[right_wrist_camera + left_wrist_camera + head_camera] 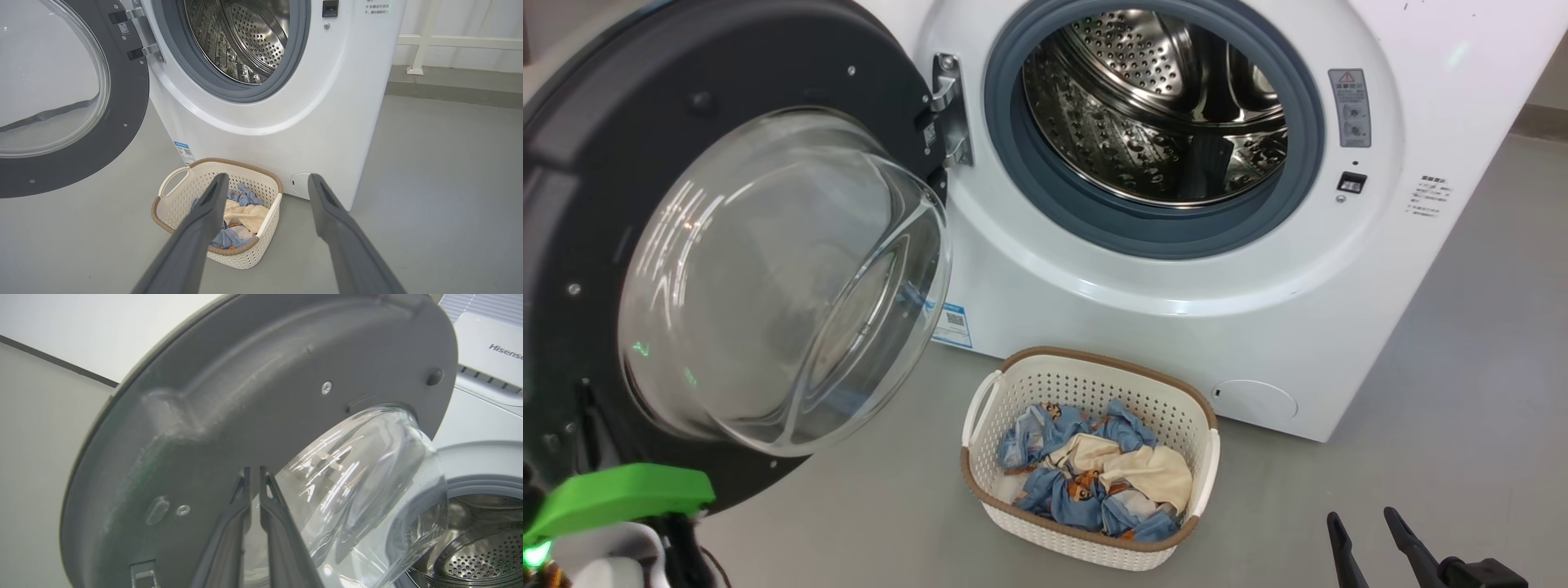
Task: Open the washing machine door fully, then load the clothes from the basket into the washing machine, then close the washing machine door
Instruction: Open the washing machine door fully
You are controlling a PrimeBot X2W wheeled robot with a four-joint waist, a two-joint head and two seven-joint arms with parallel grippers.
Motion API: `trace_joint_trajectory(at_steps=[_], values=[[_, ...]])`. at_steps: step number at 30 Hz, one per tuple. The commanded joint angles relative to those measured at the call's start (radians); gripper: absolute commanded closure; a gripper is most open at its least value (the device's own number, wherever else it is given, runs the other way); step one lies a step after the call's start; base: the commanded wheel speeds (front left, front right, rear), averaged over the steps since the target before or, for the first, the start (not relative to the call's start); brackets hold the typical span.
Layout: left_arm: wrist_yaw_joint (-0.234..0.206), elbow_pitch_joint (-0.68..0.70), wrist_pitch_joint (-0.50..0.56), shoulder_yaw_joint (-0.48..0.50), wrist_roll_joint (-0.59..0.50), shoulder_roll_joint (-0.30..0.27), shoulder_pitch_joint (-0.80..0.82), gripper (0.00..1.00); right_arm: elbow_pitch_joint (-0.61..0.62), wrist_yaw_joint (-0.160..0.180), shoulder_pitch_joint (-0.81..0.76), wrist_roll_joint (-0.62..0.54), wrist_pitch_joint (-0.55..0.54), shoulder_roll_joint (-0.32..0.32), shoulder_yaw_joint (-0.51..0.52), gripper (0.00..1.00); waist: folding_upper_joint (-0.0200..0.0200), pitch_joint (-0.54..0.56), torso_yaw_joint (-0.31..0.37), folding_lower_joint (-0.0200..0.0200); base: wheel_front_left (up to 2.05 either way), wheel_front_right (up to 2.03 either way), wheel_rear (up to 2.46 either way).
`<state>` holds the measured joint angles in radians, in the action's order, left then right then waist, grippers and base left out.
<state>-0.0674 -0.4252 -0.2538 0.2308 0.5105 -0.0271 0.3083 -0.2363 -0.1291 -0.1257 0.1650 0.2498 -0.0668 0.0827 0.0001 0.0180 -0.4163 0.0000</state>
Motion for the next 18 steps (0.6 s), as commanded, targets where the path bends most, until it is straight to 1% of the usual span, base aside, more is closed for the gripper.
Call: trace_joint_trajectory(at_steps=[1, 2, 3, 4, 5, 6, 7, 12, 13, 14, 15, 18], values=[[-0.015, 0.097, -0.008, -0.027, 0.034, -0.024, -0.022, 0.57, 0.021, -0.002, 0.011, 0.003, 0.012, -0.01, -0.026, 0.0, -0.0001, 0.006, 0.011, 0.0, 0.0, 0.0, 0.0], [-0.022, 0.143, -0.008, -0.058, 0.037, -0.024, -0.042, 0.48, 0.022, -0.002, 0.012, 0.003, 0.012, -0.01, -0.027, 0.0, -0.0001, 0.008, 0.016, 0.0, 0.0, 0.0, 0.0], [-0.034, 0.189, -0.008, -0.085, 0.039, -0.023, -0.061, 0.23, 0.022, -0.002, 0.012, 0.003, 0.012, -0.01, -0.028, 0.0, -0.0001, 0.011, 0.021, 0.0, 0.0, 0.0, 0.0], [-0.034, 0.189, -0.008, -0.085, 0.039, -0.023, -0.061, 0.23, 0.022, -0.002, 0.012, 0.003, 0.012, -0.01, -0.028, 0.0, -0.0001, 0.011, 0.021, 0.0, 0.0, 0.0, 0.0], [-0.045, 0.236, -0.008, -0.112, 0.033, -0.023, -0.079, 0.11, 0.022, -0.002, 0.014, 0.003, 0.012, -0.01, -0.032, 0.0, -0.0001, 0.012, 0.028, 0.0, 0.0, 0.0, 0.0], [-0.055, 0.283, -0.007, -0.136, 0.027, -0.023, -0.096, 0.02, 0.022, -0.002, 0.015, 0.002, 0.012, -0.01, -0.037, 0.0, -0.0001, 0.013, 0.036, 0.0, 0.0, 0.0, 0.0], [-0.064, 0.327, -0.003, -0.156, 0.022, -0.023, -0.11, 0.0, 0.023, -0.002, 0.017, 0.002, 0.012, -0.011, -0.041, 0.0, -0.0001, 0.013, 0.044, 0.0, 0.0, 0.0, 0.0], [-0.098, 0.514, 0.04, -0.232, -0.018, -0.023, -0.174, 0.0, 0.032, -0.002, 0.026, 0.0, 0.012, -0.009, -0.052, 0.0, -0.0001, 0.014, 0.1, 0.0, 0.0, 0.0, 0.0], [-0.1, 0.539, 0.05, -0.243, -0.022, -0.023, -0.185, 0.0, 0.033, -0.002, 0.029, 0.0, 0.012, -0.009, -0.054, 0.0, -0.0001, 0.013, 0.114, 0.0, 0.0, 0.0, 0.0], [-0.101, 0.573, 0.076, -0.264, -0.03, -0.028, -0.209, 0.0, 0.036, -0.002, 0.034, -0.003, 0.012, -0.01, -0.062, 0.0, -0.0001, 0.011, 0.145, 0.0, 0.0, 0.0, 0.0], [-0.101, 0.573, 0.076, -0.264, -0.03, -0.028, -0.209, 0.0, 0.036, -0.002, 0.034, -0.003, 0.012, -0.01, -0.062, 0.0, -0.0001, 0.011, 0.145, 0.0, 0.0, 0.0, 0.0], [-0.1, 0.59, 0.094, -0.281, -0.042, -0.04, -0.242, 0.0, 0.04, -0.002, 0.044, -0.007, 0.012, -0.012, -0.082, 0.0, -0.0001, 0.007, 0.194, 0.0, 0.0, 0.0, 0.0]])
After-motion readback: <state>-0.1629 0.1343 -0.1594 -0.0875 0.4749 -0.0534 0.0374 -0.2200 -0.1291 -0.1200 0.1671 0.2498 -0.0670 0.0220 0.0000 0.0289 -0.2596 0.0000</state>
